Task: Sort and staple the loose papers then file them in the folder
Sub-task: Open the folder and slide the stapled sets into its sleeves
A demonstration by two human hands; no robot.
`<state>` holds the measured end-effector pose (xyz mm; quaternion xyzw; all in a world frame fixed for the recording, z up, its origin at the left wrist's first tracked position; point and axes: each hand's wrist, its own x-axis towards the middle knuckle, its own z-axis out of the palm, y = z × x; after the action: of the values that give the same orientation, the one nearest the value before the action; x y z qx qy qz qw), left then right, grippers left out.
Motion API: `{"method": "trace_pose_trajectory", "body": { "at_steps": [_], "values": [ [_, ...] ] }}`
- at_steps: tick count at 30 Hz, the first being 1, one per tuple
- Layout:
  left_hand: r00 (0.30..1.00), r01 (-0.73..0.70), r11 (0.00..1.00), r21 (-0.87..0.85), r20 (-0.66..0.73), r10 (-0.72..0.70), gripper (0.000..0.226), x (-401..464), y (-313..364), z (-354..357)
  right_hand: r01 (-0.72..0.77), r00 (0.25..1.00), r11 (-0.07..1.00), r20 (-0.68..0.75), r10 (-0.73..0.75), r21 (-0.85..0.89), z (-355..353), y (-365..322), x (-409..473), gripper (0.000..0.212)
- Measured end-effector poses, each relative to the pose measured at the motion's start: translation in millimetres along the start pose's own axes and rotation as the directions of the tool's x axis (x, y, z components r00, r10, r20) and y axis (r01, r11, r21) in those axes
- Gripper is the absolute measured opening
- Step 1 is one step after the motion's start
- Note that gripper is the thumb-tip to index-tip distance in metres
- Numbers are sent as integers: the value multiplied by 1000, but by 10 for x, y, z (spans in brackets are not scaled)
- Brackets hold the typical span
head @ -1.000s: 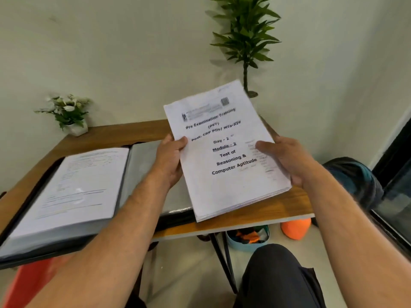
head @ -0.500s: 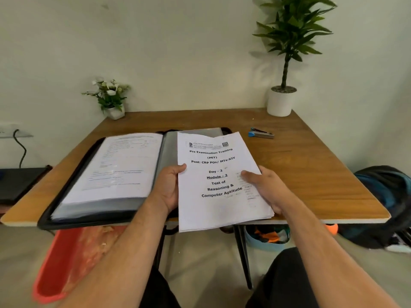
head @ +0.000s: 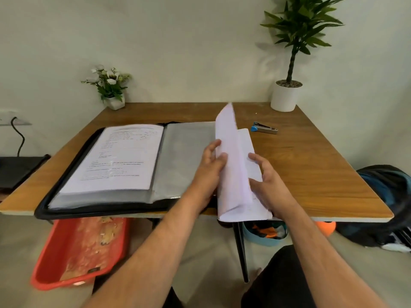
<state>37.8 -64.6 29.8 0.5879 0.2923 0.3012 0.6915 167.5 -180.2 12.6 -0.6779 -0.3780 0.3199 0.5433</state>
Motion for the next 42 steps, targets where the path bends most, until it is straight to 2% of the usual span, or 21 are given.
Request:
{"method": "trace_pose_trajectory", "body": {
  "at_steps": [2, 4, 7, 10, 12, 14, 16, 18, 20, 21, 22, 25, 27, 32, 34, 37, 40, 42],
  "values": [
    [998, -59, 976, 212, -7, 62, 47, -31, -103, 135, 26, 1000, 996, 5, -26, 84, 14, -2, -39, 47],
    [991, -111, 942, 316, -38, 130, 57, -34, -192, 237, 19, 999, 993, -32, -15, 117, 9, -83, -74, 21],
    [972, -148, 928, 342, -125, 201, 59, -53, -221, 339, -94, 995, 970, 50, 84, 226, -82, -135, -60, 44],
    [981, -109, 932, 345, -114, 157, 52, -80, -201, 381, -185, 976, 939, 166, 141, 291, -124, -145, -59, 35],
    [982, -119, 889, 443, -77, 170, 40, -95, -163, 335, -198, 973, 931, 180, 148, 306, -160, -113, -36, 26],
    [961, -189, 786, 588, -55, 272, 28, -121, -73, 159, -228, 969, 910, 175, 176, 346, -200, -71, -21, 21],
    [946, -244, 634, 734, 35, 323, 22, -156, 73, -132, -244, 968, 889, 148, 201, 388, -230, -61, -21, 21],
    [972, -233, 482, 845, 181, 153, 18, -207, 261, -427, -246, 969, 879, 119, 216, 409, -261, -47, -22, 23],
    [969, -226, 238, 945, 242, -40, 32, -219, 410, -585, -253, 967, 864, 94, 236, 434, -299, -48, -20, 24],
    [965, -235, 144, 961, 248, -81, 35, -215, 441, -614, -258, 966, 864, 84, 246, 433, -315, -45, -19, 23],
    [962, -250, 111, 962, 260, -83, 34, -205, 450, -612, -261, 965, 870, 79, 252, 419, -325, -44, -17, 23],
    [954, -295, 92, 951, 299, -34, 22, -238, 400, -653, -269, 963, 886, 82, 257, 378, -261, -55, -48, 24],
    [949, -312, 69, 948, 313, -13, 24, -254, 365, -712, -272, 962, 893, 78, 261, 358, -216, -63, -80, 23],
    [934, -343, 58, 937, 347, -79, 58, -446, 321, -873, -265, 964, 905, 68, 258, 331, -135, -48, -202, 22],
    [932, -359, 36, 933, 360, -46, 54, -505, 290, -909, -255, 966, 908, 55, 251, 333, -137, -51, -232, 22],
    [937, -339, 2, 941, 338, 86, 40, -494, 267, -929, -237, 971, 919, 41, 236, 315, -174, -85, -245, 23],
    [949, -282, 81, 956, 266, 167, 33, -455, 266, -925, -231, 972, 923, 37, 231, 308, -175, -86, -264, 23],
    [960, -247, 147, 958, 221, 171, 28, -427, 266, -926, -228, 973, 924, 41, 226, 308, -156, -79, -280, 24]
  ]
}}
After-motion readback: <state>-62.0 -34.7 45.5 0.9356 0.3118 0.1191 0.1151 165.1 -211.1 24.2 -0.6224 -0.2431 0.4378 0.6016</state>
